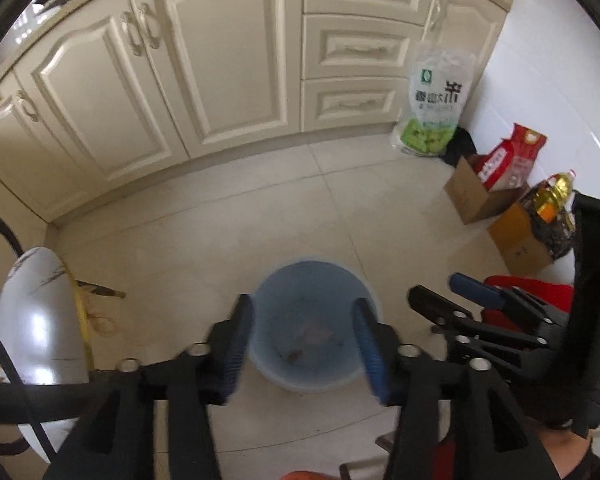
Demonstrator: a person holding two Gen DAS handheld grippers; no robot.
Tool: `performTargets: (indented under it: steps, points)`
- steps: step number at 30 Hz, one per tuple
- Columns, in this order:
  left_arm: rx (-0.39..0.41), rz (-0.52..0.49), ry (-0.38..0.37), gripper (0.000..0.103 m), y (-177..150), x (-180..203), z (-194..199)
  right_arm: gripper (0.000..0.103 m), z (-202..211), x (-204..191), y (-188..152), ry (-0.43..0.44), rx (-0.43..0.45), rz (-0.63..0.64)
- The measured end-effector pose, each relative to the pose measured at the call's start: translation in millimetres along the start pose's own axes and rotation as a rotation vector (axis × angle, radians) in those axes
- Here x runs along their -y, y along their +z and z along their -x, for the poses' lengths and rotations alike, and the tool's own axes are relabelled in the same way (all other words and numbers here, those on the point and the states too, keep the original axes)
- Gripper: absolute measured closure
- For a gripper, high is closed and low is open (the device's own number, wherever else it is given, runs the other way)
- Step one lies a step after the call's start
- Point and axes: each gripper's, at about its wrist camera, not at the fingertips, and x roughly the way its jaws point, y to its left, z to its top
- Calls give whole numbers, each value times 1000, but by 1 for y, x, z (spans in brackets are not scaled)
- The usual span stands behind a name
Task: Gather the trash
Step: 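Carry the plastic bag and brown scrap to the blue bin and release both, then return both tools to the table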
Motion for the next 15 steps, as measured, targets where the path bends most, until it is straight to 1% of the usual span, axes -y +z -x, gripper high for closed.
performTargets:
  steps: [1,3,4,7,8,10,12,13,14,15]
  points:
    - [16,3,6,48,-2,0,9,46,5,-3,-1,4,9,1]
    - [47,3,25,42,-10,3,34,45,19,-16,-2,26,31,12]
    - [68,2,39,41,-12,3,45,45,29,-24,-1,33,49,23]
    - [155,7,99,38,-20,3,88,43,61,-53,-2,44,101,72]
    - [189,14,115,37,-25,2,106,40,74,-64,-2,53,124,90]
    - [258,35,140,34,-37,-3,143,39,103,-89,-4,74,174,128]
    - [342,46,182,24,-54,-7,187,35,138,-119,-7,93,235,171]
    - [385,50,198,23,-63,-9,208,33,151,-132,-9,103,256,190]
    - [427,54,212,19,-72,-10,229,28,168,-149,-12,116,287,217]
    - [454,61,223,11,-80,-13,245,25,180,-165,-15,125,307,241]
